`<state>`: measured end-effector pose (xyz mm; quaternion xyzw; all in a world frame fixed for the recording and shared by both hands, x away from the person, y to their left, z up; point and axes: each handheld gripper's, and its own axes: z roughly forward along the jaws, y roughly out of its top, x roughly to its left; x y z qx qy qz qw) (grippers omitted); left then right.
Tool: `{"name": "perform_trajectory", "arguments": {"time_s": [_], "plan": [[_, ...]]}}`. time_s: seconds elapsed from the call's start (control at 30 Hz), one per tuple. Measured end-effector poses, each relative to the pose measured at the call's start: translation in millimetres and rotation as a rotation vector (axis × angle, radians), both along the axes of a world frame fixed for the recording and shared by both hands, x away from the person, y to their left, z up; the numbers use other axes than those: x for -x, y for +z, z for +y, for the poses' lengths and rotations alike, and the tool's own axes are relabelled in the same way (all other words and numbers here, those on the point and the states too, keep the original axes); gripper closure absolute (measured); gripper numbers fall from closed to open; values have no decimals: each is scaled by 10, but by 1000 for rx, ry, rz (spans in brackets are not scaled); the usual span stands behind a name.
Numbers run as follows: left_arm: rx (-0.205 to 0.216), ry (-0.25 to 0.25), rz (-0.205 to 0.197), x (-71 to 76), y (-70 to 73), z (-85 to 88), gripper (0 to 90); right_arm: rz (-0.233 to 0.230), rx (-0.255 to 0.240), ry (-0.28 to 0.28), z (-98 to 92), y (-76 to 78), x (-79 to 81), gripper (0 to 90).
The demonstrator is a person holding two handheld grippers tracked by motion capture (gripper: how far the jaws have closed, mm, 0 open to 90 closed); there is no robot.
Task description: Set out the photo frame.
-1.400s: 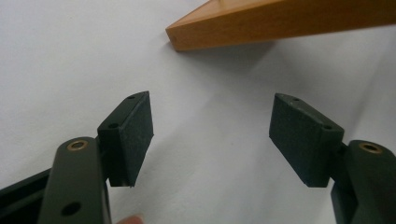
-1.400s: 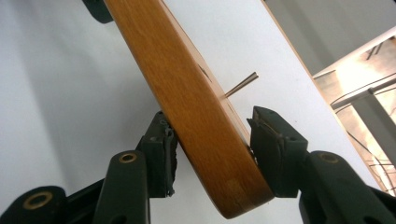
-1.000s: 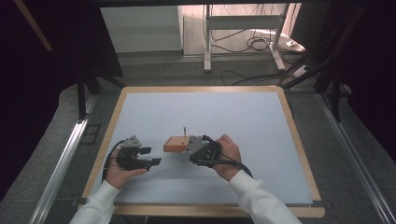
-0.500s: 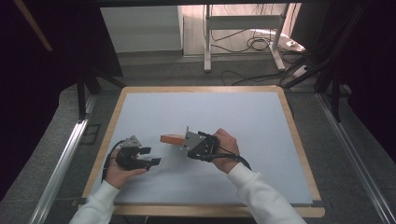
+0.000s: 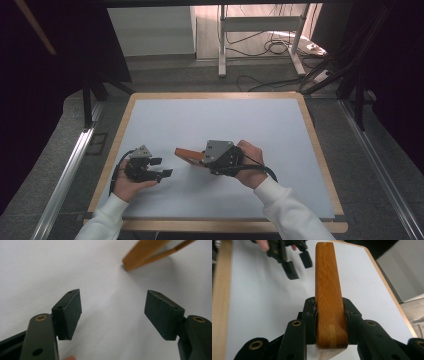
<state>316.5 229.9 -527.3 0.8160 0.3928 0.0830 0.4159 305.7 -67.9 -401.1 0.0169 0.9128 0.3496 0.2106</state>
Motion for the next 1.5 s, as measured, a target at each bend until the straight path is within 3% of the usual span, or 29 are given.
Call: {"name": "perform_trajectory", "arguments": {"time_s": [0.1, 0.23, 0.4, 0.63, 0.97, 1.27, 1.5], "plan": [[-1, -1, -1, -1, 0, 3, 298, 29, -14, 14, -48, 26, 15, 690], [0, -1, 0, 1, -1, -3, 298, 50, -27, -18, -101, 27, -43, 684], [3, 1, 1, 3, 1, -7, 296, 2, -31, -105, -149, 42, -151, 661], [-6, -10, 3, 0, -6, -16, 294, -2, -46, -165, -161, 44, -288, 601], [-5, -8, 1, 0, -11, -10, 293, -14, -21, -260, -126, -6, -500, 495], [-6, -10, 0, 1, -12, -14, 293, 17, -27, -330, -156, -73, -706, 437], [-5, -10, -3, 3, -10, -17, 292, 44, -38, -353, -175, -114, -806, 417]]}}
